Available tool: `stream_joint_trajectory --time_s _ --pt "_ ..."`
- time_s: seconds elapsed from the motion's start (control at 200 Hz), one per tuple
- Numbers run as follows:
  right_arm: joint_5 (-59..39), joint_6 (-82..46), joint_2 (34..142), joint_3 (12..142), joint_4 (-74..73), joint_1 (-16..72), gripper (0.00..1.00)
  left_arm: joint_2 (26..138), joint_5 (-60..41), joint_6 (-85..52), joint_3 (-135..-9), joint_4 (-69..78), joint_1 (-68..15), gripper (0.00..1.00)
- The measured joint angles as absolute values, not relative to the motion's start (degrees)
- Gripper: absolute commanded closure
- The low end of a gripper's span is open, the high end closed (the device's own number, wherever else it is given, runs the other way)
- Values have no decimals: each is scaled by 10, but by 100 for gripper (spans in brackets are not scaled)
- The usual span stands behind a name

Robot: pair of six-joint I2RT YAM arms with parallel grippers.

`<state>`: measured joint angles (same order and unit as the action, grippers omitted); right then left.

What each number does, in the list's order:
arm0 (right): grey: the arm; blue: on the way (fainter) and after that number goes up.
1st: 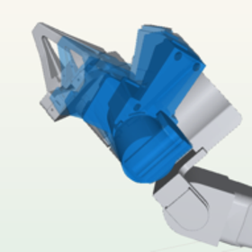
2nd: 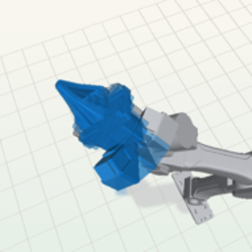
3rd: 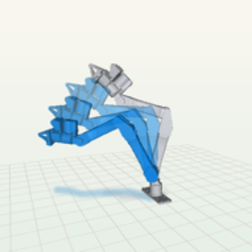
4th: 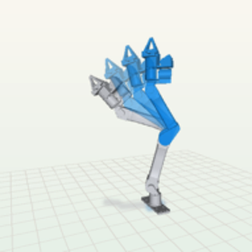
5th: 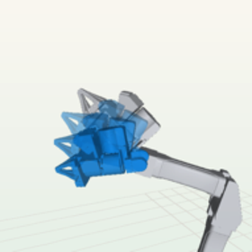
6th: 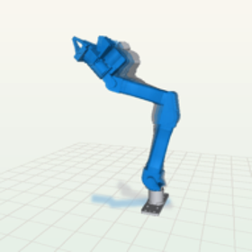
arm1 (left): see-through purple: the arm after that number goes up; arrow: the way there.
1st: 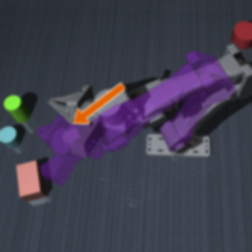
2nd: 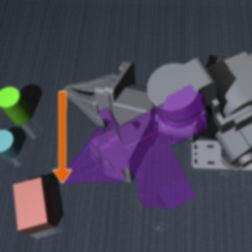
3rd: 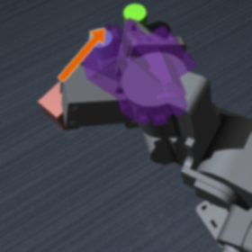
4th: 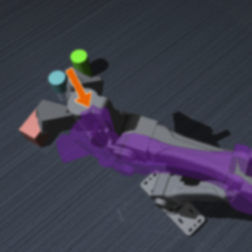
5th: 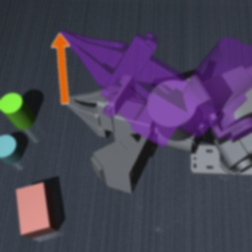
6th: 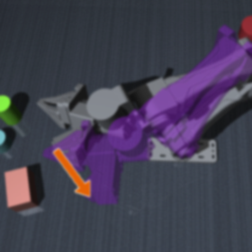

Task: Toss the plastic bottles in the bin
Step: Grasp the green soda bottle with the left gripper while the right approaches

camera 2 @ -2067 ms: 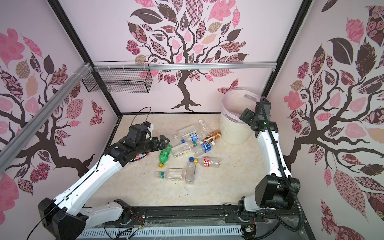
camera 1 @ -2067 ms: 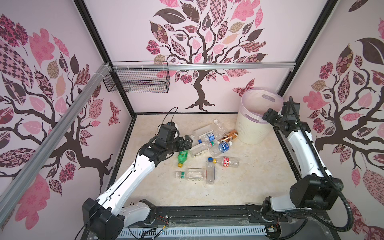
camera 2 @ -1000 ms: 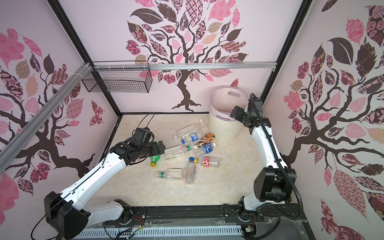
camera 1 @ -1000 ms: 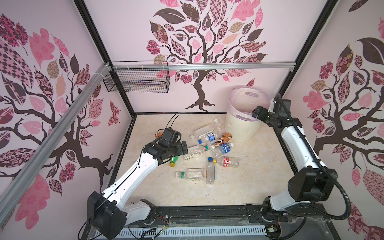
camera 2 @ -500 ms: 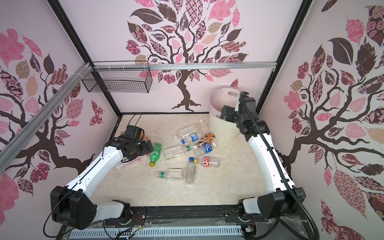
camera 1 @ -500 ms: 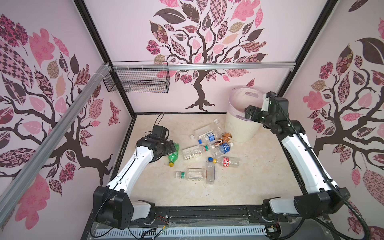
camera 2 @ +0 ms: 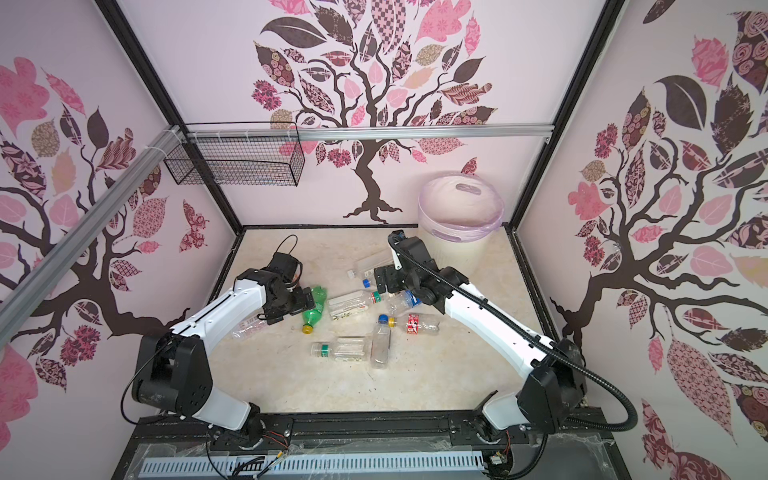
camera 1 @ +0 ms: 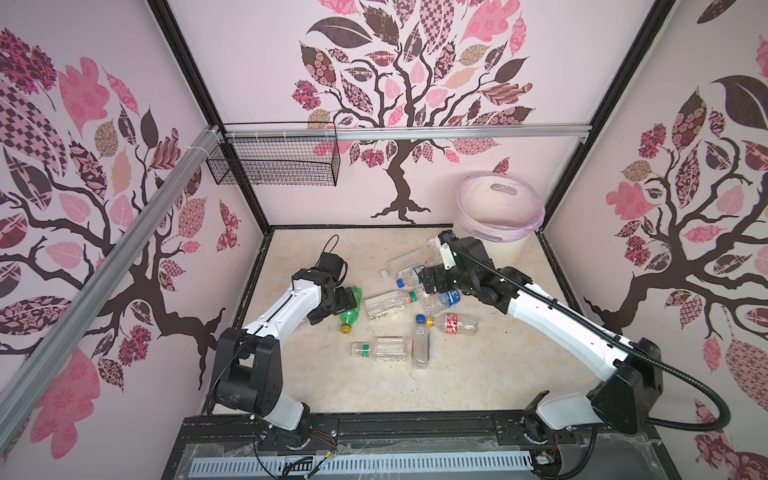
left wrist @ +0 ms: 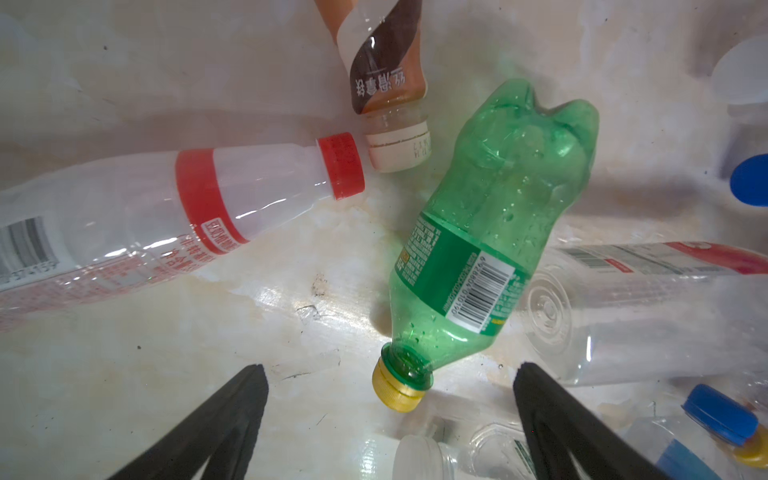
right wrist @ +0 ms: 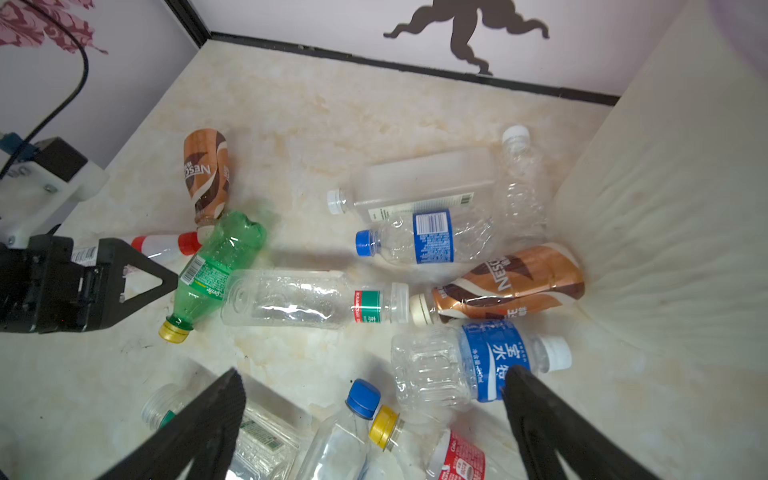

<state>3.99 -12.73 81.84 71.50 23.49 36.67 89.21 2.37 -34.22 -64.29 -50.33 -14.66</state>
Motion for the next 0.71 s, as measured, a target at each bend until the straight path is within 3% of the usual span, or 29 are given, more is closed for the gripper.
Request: stream_joint_trajectory --time_s 0.15,0.705 --pt "18 -138 823 705 225 368 0 936 7 -332 -651 -489 -147 10" --pt "-31 -168 839 705 176 370 1 1017 -17 -312 -708 -472 -147 18"
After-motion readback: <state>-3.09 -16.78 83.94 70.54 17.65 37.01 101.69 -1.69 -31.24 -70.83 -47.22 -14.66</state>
